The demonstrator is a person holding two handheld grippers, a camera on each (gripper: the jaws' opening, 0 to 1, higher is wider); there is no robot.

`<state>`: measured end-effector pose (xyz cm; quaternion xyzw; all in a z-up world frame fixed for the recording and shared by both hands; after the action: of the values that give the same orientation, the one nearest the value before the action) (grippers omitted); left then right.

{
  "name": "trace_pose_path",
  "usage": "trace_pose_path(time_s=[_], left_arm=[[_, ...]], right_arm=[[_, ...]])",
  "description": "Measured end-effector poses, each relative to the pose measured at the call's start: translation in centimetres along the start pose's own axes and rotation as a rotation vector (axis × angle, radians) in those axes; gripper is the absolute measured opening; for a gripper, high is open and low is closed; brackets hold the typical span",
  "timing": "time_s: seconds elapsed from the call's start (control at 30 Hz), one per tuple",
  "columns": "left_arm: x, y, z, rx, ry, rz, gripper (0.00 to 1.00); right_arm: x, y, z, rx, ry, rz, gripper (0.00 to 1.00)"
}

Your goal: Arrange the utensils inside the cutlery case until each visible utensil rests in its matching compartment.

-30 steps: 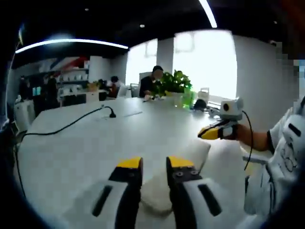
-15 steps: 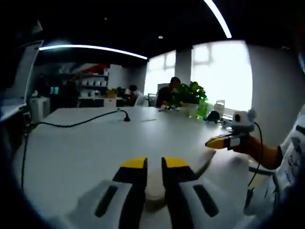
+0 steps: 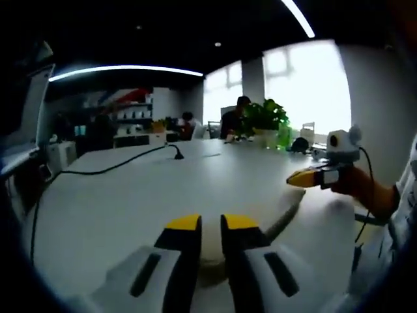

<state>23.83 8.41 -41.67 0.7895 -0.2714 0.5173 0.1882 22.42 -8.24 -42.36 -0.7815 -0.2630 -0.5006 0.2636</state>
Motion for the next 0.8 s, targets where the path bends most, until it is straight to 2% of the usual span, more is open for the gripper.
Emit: trace_pose_path(time_s=[0.13,0.2,0.23,0.27,0.33,0.37,0.7,0.8], left_arm=[[-0.7,0.0,0.3,0.008,-0.017,0.012,0.13],[-1.4,0.0,0.5,0.018,-0.049,0.028,0.13],[-0.8,0.1,0.5,0.022,-0.006,0.054,0.12],[-1.3,0.1,0.3,0.021,-0.031,0.022,0.05],[-1.3,-0.3,0.1,0.028,-0.027,0.026,0.02],[-1.4,-0.3,0.1,0.026,-0.021,0.023,0.02],[-1.4,-0.3,0.0,0.007,-0.005,0.031,0.00],[-1.3,-0.3,0.0,0.021,0.000,0.030,0.00]], right_arm=[[-0.2,-0.2,0.4,0.006,-0.010,-0.006,0.00],[-0.5,-0.2,0.7,-0.003,-0.026,-0.015,0.00],[-0.7,-0.1,0.8,-0.007,-0.040,-0.017,0.00],[-0.9,0.0,0.9,-0.044,-0.068,-0.098,0.00],[-1.0,-0.1,1.1,-0.067,-0.085,-0.145,0.00],[-0.9,-0.3,1.2,-0.062,-0.081,-0.119,0.00],[-1.0,-0.2,1.1,-0.063,-0.088,-0.122,0.00],[-0.9,-0.2,1.2,-0.066,-0.095,-0.123,0.00]])
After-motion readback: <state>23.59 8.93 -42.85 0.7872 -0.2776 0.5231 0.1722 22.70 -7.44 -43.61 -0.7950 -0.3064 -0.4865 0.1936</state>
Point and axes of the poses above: the point that each gripper's makers call its tool centre point, and the gripper's own axes: z roughly forward along the fingers, y roughly to its right, x roughly out of its top, the point moved 1 cm from there along -z, roughly backward along the fingers, and after that the axes turned 12 degrees about -y, right-handed, at the moved point
